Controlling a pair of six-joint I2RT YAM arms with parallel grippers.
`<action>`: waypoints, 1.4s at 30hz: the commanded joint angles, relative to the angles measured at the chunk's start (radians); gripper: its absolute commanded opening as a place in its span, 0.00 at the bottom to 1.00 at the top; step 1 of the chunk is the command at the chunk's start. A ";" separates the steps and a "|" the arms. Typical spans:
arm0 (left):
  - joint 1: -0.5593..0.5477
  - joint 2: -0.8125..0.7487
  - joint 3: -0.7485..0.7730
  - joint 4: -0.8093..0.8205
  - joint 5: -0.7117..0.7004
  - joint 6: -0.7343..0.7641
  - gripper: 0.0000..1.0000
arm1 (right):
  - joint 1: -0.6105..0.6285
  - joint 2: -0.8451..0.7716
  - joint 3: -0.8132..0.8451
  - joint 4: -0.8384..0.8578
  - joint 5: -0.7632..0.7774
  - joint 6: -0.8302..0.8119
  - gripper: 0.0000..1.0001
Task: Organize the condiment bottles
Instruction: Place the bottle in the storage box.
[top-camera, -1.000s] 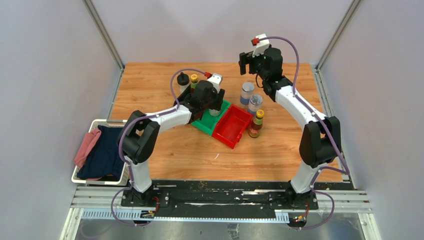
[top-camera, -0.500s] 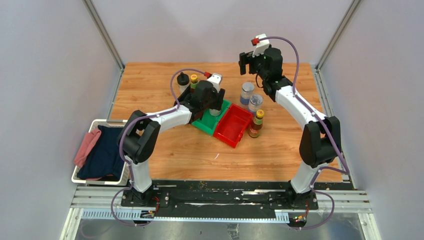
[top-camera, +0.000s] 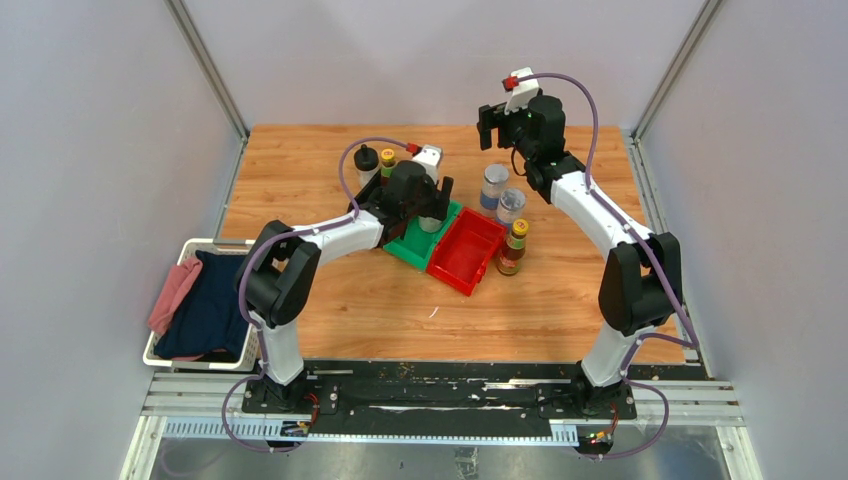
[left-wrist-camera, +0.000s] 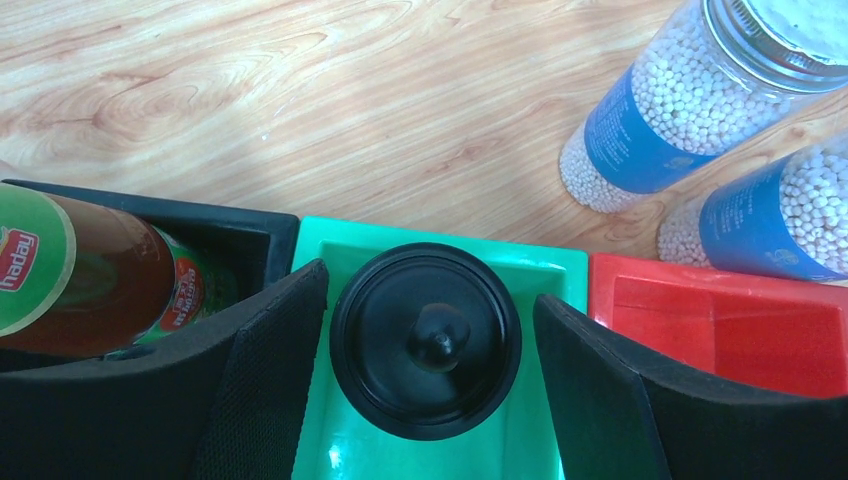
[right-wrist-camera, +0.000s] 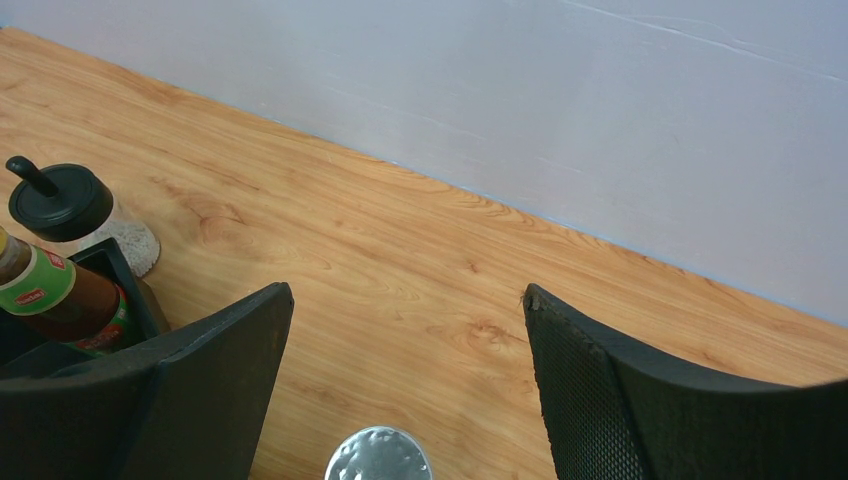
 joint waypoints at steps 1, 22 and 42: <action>0.007 -0.045 -0.025 0.023 -0.031 -0.009 0.81 | -0.022 0.012 0.002 0.011 -0.010 0.012 0.89; -0.020 -0.274 0.436 -0.608 -0.396 -0.008 0.89 | -0.022 -0.037 -0.011 0.020 -0.034 0.038 0.89; 0.395 0.160 1.086 -1.144 0.086 -0.238 0.87 | -0.003 -0.089 -0.015 -0.003 -0.036 0.046 0.89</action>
